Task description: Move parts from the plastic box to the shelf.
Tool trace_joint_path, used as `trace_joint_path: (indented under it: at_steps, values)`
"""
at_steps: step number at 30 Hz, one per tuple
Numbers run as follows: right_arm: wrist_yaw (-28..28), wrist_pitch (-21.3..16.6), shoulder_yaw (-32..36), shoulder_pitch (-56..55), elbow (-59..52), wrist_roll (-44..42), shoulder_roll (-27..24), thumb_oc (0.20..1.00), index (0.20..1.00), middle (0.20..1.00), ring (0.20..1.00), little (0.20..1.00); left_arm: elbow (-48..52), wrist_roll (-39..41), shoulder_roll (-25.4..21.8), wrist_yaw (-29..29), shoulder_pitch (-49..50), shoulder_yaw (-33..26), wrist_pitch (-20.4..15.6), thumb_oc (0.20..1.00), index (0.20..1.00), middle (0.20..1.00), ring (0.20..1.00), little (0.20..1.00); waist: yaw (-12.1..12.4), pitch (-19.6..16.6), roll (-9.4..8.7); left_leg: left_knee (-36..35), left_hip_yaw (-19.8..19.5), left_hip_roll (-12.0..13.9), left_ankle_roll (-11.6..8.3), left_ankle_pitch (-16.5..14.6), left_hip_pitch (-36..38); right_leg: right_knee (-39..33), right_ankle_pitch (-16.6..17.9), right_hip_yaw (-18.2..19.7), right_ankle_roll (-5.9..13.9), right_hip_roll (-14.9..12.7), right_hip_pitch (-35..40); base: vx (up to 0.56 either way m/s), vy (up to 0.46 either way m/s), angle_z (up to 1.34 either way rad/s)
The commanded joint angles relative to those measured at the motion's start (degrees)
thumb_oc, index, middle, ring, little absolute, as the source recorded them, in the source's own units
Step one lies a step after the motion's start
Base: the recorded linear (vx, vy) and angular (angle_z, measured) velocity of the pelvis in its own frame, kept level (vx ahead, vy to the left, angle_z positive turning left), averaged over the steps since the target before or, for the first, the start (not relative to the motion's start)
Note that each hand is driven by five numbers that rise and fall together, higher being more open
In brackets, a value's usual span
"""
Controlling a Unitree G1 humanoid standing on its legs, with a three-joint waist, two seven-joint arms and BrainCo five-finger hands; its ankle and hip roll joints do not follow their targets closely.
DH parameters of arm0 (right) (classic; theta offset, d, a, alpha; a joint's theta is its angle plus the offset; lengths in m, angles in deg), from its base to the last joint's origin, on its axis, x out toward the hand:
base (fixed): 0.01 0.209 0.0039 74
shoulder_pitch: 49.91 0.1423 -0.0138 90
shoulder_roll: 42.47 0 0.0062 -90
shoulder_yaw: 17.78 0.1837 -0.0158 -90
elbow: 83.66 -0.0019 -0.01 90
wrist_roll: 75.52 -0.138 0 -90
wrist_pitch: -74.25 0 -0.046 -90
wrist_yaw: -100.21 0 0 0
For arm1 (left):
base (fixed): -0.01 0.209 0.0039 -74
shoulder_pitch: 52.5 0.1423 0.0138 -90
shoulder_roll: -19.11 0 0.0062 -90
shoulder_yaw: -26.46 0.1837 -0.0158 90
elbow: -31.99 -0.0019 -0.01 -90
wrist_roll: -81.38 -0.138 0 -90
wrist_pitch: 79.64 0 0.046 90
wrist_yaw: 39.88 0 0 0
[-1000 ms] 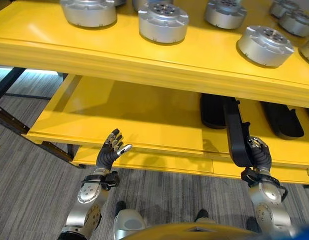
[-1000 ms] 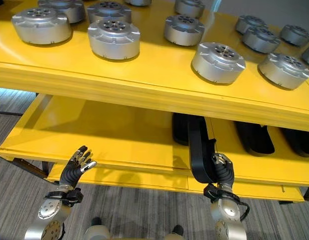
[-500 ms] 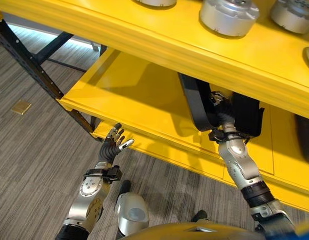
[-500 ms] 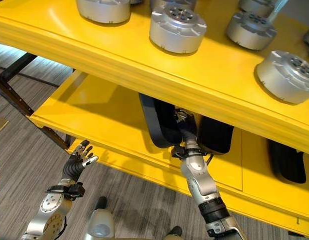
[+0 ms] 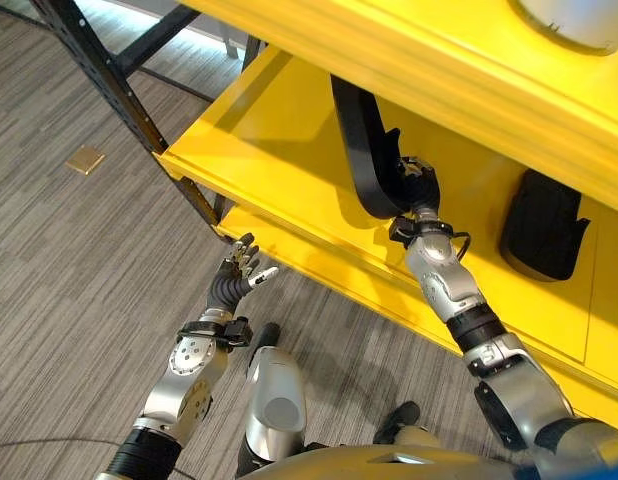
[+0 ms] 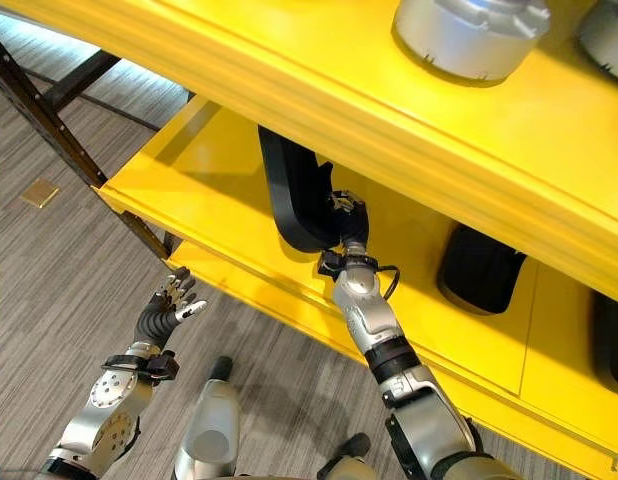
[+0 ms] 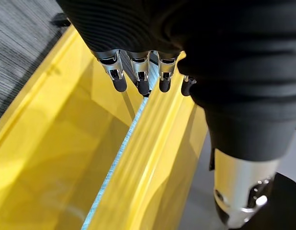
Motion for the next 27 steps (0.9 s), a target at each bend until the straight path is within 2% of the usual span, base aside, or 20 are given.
trace_joint_path:
  at_steps: [1,6,19,27]
  values:
    - [-2.3,-3.1,2.9,4.4,-2.0,1.8,-0.9,0.200,0.200,0.200,0.200,0.200,5.8,0.6,-1.9,1.2,0.1,0.7,-3.7,1.000,1.000,1.000,1.000,1.000,0.2,-1.2,0.93,-7.6,1.3,-2.7,6.06,1.9,3.8,5.8,5.0,3.5,1.84,-1.6,1.5,-0.07,0.039,0.13]
    - [-5.4,-3.4,4.5,9.3,8.2,0.5,1.2,0.200,0.200,0.200,0.200,0.200,5.7,1.1,-1.8,2.6,-2.3,2.3,-4.6,1.000,1.000,1.000,1.000,1.000,0.5,0.7,2.79,-5.8,0.8,-3.5,6.34,1.7,2.0,7.0,4.7,3.6,1.49,-2.2,0.5,-0.05,0.043,0.08]
    - [-9.2,-3.9,7.5,11.1,17.3,-1.5,1.0,0.200,0.200,0.200,0.200,0.200,5.4,1.0,-1.5,4.2,-3.5,3.7,-5.4,1.000,1.000,1.000,1.000,1.000,-0.4,1.9,3.98,-5.1,0.7,-3.8,6.58,1.6,1.5,8.0,4.5,4.3,1.35,-2.7,-0.7,-0.01,0.010,0.00]
    - [-11.9,-4.2,10.0,10.7,19.7,-1.5,-1.7,0.200,0.200,0.200,0.200,0.200,4.8,1.0,-1.3,4.9,-3.8,4.1,-6.2,1.000,1.000,1.000,1.000,1.000,-1.7,2.8,4.52,-4.4,1.2,-3.6,6.62,1.4,1.1,8.8,4.6,5.0,1.33,-2.9,-1.7,0.00,0.003,-0.01]
